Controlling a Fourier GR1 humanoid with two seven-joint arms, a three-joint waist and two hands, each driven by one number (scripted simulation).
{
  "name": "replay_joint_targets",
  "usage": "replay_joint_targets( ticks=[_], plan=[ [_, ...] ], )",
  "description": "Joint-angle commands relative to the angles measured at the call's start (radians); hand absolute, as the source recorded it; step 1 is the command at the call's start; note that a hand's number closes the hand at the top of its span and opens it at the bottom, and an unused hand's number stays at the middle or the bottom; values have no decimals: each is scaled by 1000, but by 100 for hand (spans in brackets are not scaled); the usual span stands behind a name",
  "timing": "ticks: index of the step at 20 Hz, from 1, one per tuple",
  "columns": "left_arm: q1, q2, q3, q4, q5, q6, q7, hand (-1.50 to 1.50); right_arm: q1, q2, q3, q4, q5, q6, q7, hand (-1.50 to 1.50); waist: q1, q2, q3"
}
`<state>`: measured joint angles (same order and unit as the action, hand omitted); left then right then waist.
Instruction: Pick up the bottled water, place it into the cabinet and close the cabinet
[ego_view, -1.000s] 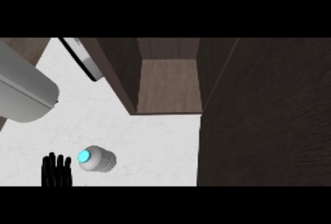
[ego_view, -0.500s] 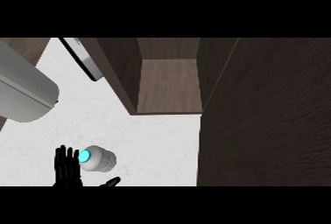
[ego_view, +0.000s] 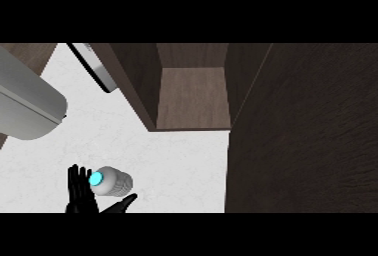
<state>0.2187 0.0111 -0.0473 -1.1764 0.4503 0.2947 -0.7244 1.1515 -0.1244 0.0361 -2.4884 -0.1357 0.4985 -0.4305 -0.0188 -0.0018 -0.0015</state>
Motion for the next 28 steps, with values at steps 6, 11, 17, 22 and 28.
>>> replay_joint_targets(
  ticks=[6, 11, 17, 22, 28],
  plan=[
    [-101, -11, 49, 232, 89, -180, -141, -150, 43, 0, -69, -104, -91, 30, 10, -150, 6, 2, 0],
    [-168, -3, 84, 263, 116, -263, -124, -150, 109, -8, -104, -181, -134, 45, 24, -150, 0, 1, -1],
    [-222, -11, 114, 339, 147, -327, -168, 150, 60, 21, -77, -128, -97, 50, 12, -150, 6, 2, 0],
    [-281, -11, 63, 367, 175, -300, -208, 150, -2, 4, -110, -110, -133, 43, 53, -150, 15, 5, 0],
    [-255, -11, 53, 311, 164, -222, -284, 150, 52, 36, -85, -126, -82, 75, 16, -150, 12, 1, 1]
  ],
)
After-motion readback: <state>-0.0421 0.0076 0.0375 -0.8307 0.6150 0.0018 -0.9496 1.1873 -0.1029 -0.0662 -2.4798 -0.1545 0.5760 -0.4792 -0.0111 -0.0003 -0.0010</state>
